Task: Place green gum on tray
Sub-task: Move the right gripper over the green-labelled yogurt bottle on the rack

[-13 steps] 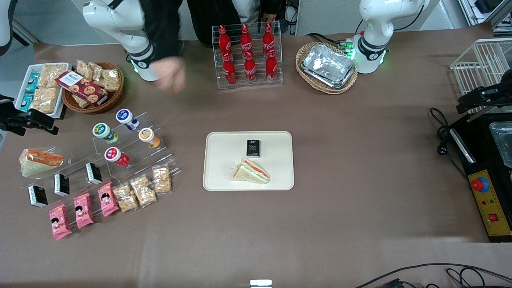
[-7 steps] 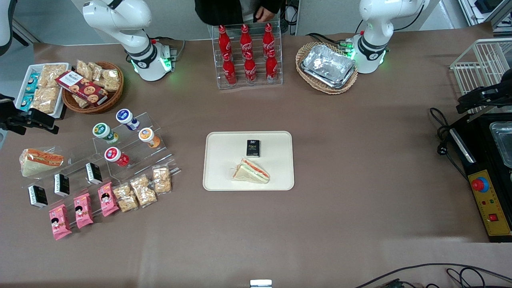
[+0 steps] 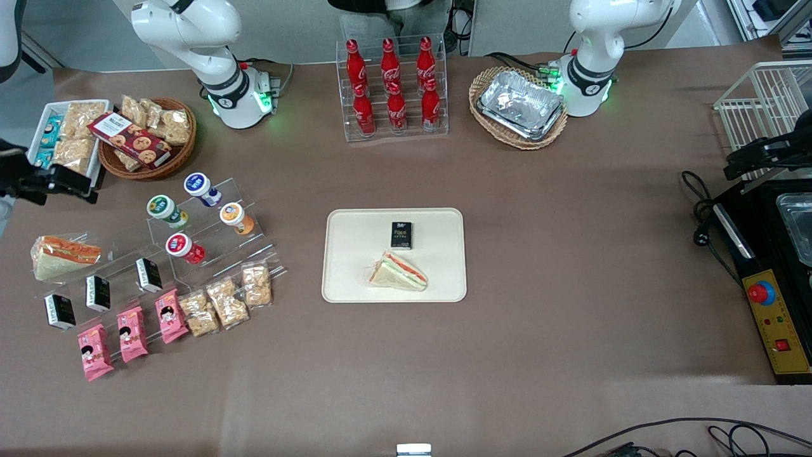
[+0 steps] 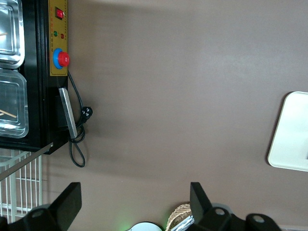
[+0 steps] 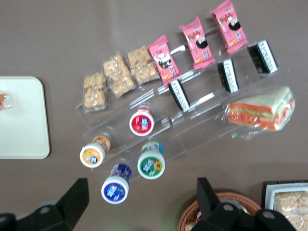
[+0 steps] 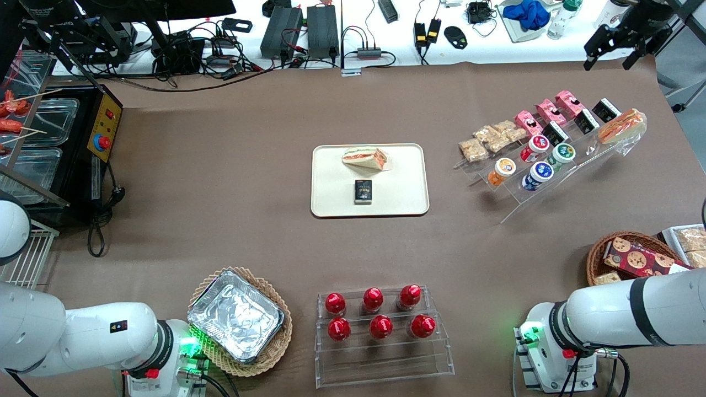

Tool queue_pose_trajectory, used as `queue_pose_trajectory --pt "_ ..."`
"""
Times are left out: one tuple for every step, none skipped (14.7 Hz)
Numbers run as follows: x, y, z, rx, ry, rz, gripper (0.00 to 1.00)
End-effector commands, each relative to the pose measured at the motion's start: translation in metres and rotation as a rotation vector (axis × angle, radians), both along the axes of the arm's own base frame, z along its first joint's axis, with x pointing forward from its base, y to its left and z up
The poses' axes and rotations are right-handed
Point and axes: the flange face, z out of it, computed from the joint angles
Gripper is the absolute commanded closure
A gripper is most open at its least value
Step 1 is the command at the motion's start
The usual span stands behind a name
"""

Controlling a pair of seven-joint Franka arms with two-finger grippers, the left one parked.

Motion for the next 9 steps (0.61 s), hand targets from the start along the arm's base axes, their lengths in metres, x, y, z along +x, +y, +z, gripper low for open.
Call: queue_pose_trajectory --pt "-0.084 0.02 -0.013 0.002 -0.023 0.015 0.0" --pt "-0.108 0.024 -0.021 -0.001 -0.036 0.022 0.0" --pt "-0.129 0.027 -0.028 0.0 -0.073 0.025 0.0" --pt "-0.142 0.028 -0.033 0.001 -0.091 0.026 0.0" --pt "-0.142 0.029 -0.036 0.001 -0.078 0.027 0.0" --pt "-0.142 0.029 -0.037 0.002 -0.073 0.029 0.0" --pt "-0.141 0.029 -0.038 0.002 -0.071 0.04 0.0" --pt "-0.14 0.028 -0.038 0.0 -0.067 0.043 0.0" --pt "-0.139 0.028 -0.042 -0.003 -0.058 0.045 0.0"
